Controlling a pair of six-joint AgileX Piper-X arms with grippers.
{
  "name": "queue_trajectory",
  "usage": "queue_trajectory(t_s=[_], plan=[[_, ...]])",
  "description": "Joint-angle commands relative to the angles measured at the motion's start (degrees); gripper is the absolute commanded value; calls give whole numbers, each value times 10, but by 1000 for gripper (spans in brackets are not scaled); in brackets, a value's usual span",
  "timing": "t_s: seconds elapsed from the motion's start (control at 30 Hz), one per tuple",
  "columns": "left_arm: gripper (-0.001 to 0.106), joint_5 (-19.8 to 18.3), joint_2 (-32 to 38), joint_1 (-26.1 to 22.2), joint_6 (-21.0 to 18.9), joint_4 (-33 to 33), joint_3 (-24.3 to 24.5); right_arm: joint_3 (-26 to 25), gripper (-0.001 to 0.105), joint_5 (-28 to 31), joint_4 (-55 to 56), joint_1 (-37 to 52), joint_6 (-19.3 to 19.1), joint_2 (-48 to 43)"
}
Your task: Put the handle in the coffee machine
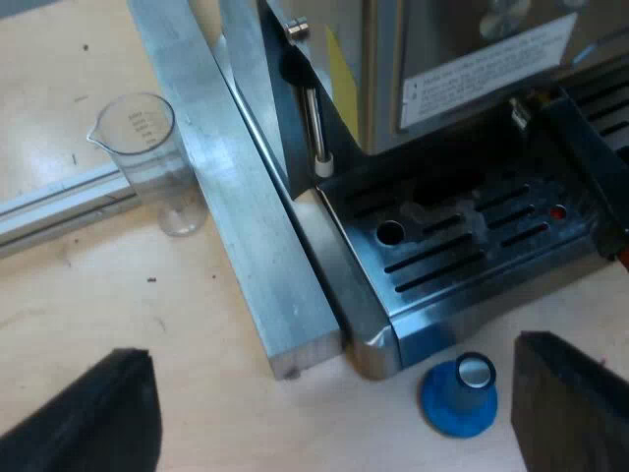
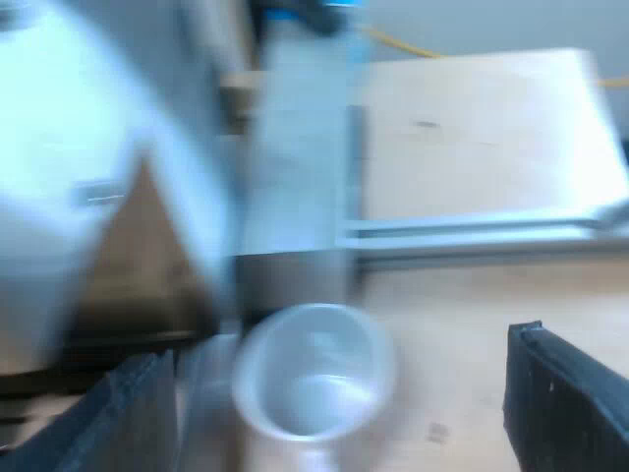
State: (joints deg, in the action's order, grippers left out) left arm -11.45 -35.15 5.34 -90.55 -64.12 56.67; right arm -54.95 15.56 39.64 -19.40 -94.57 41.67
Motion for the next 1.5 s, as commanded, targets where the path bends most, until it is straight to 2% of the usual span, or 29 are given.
queue_trajectory(t_s=[0.03, 0.1, 0.17, 0.4, 0.43, 0.5, 0.57, 0.7, 0.8, 0.83, 0.93, 1.1, 1.2, 1.37, 1.5], plan=[[74, 8, 3, 0, -6, 10, 5, -7, 70, -10, 20, 46, -13, -14], [74, 14, 3, 0, -6, 10, 5, -7, 70, -18, 30, 72, -22, -20], [74, 19, 3, 0, -6, 10, 5, -7, 70, -35, 44, 130, -48, -31], [74, 20, 25, 0, -3, 5, 5, -7, 70, -80, 78, 252, -61, -62], [74, 20, 33, 0, 3, -1, 5, -7, 70, -82, 82, 266, -73, -69], [74, 20, 44, 0, 14, -15, 5, -7, 70, -82, 89, 274, -98, -81], [74, 25, 67, 0, 28, -25, 5, -7, 70, -82, 100, 271, -98, -97], [74, 45, 106, -1, 30, -26, 5, -7, 70, -102, 121, 264, -98, -128], [74, 42, 122, -9, 30, -26, 5, -7, 70, -104, 145, 264, -97, -164], [74, 39, 148, -30, 30, -28, 5, -7, 70, -108, 152, 264, -97, -179], [74, 32, 174, -52, 30, -28, 5, -7, 70, -138, 168, 264, -95, -214], [74, 14, 215, -67, 30, -34, 5, -7, 70, -162, 185, 264, -93, -270], [74, 14, 247, -69, 29, -43, -7, -7, 70, -166, 196, 264, -93, -304], [74, 9, 305, -69, 19, -54, -48, 6, 70, -213, 201, 264, -94, -372], [74, 9, 345, -69, 19, -54, -78, 12, 70, -214, 226, 264, -94, -411]])
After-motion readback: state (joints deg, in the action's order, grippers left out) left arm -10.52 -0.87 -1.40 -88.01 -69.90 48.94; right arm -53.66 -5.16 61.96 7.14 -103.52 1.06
